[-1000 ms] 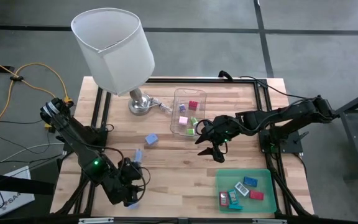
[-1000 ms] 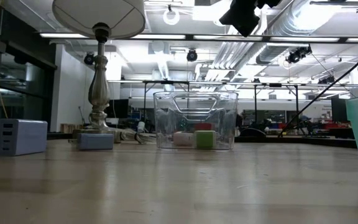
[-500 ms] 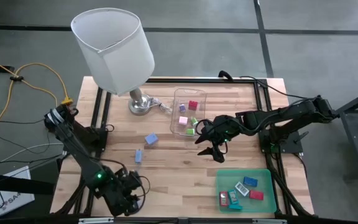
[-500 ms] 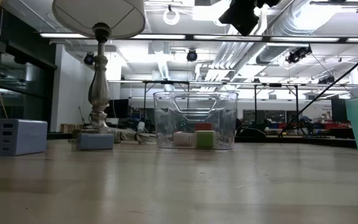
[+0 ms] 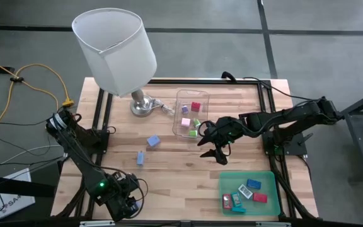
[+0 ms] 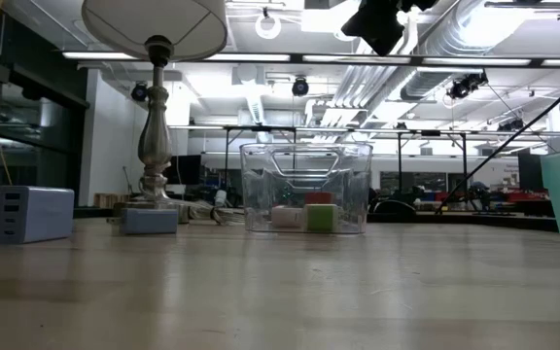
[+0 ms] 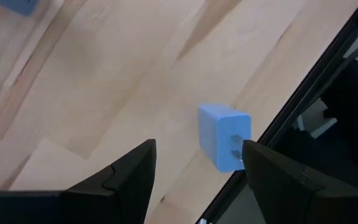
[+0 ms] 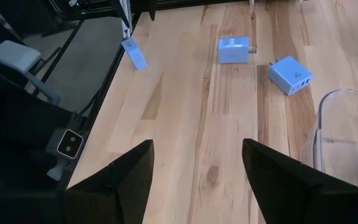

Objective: Pick & Place Office items
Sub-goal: Put the bottom light blue charger adapter into the transparent bin

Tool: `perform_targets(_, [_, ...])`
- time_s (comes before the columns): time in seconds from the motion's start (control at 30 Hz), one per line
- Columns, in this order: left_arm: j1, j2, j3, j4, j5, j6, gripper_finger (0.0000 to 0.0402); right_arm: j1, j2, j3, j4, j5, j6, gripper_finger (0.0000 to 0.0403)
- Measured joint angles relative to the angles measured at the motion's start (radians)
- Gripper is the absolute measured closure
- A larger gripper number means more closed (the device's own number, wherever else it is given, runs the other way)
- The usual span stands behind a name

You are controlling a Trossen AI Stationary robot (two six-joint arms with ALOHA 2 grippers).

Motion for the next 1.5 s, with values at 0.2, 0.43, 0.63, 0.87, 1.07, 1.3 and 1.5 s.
perform_targets(0.2, [0.0,0.0,0.0,0.004,-0.01,0.069,0.017,0.0,0.0,0.0,0.002,0.0,0.0,0.0171])
perform_targets(0.43, [0.007,0.011,0.0,0.017,-0.039,0.069,0.017,0.0,0.0,0.0,0.002,0.0,0.0,0.0171])
perform_targets(0.63, [-0.001,0.07,0.0,0.04,-0.048,0.073,0.017,0.0,0.0,0.0,0.01,0.0,0.0,0.0171])
perform_targets(0.87, [-0.003,0.112,-0.002,0.132,-0.066,0.101,0.017,0.0,0.0,0.0,0.013,0.0,0.0,0.0171])
perform_targets(1.07, [0.001,0.123,-0.002,0.167,-0.092,0.138,0.017,0.0,0.0,0.0,0.018,0.0,0.0,0.0171])
perform_targets(1.3, [0.003,0.148,-0.002,0.171,-0.096,0.149,0.017,0.0,0.0,0.0,0.026,0.0,0.0,0.0171])
perform_targets(1.5, [0.003,0.159,-0.002,0.184,-0.092,0.152,0.017,0.0,0.0,0.0,0.028,0.0,0.0,0.0171])
